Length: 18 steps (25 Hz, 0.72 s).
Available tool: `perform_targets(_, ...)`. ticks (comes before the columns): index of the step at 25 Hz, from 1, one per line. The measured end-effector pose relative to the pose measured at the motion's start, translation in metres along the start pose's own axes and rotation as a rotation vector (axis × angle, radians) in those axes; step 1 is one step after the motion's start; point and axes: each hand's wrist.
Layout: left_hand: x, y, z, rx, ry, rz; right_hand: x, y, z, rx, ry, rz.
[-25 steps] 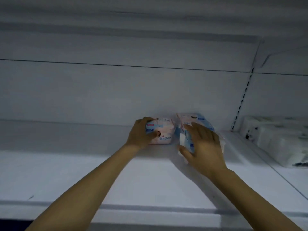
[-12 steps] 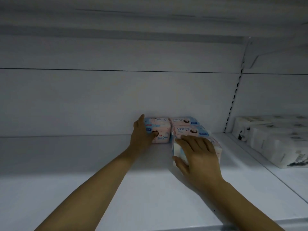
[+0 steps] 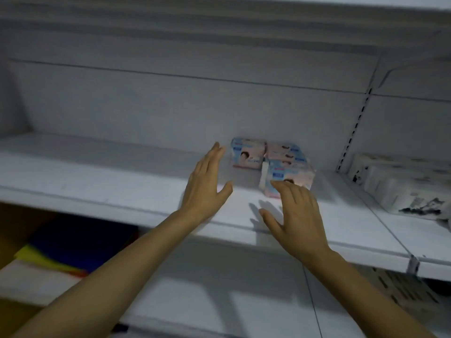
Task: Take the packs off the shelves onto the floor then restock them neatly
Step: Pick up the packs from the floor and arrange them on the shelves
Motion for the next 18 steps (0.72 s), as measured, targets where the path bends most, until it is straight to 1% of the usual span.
perform_targets(2, -0.029, 0.048, 0.019, -0.030, -0.042, 0.015, 0.013, 0.035, 0.009, 0.053, -0.088, 0.022)
perform_targets(4, -0.051, 0.103, 0.036, -0.007, -0.103, -0.008, 0.030, 0.072, 0.014, 0.132, -0.127, 0.071)
perform_targets(9, -0.066, 0.232, 0.088, 0.193, -0.326, 0.066, 0.092, 0.152, 0.011, 0.427, -0.179, 0.161)
perform_targets(11, -0.063, 0.285, 0.105, 0.271, -0.400, 0.139, 0.114, 0.181, 0.003, 0.514, -0.169, 0.220)
perform_targets(13, -0.056, 0.333, 0.121, 0.335, -0.419, 0.235, 0.133, 0.207, -0.011, 0.600, -0.167, 0.249)
perform_targets(18, -0.028, 0.438, 0.175, 0.390, -0.454, 0.535, 0.203, 0.248, -0.067, 0.824, -0.170, 0.366)
Point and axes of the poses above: each hand's wrist, its own y-axis away from the middle knuckle, its own z-axis out of the back of the hand, x = y × z, and after that the axes turned 13 degrees about -z, right-handed
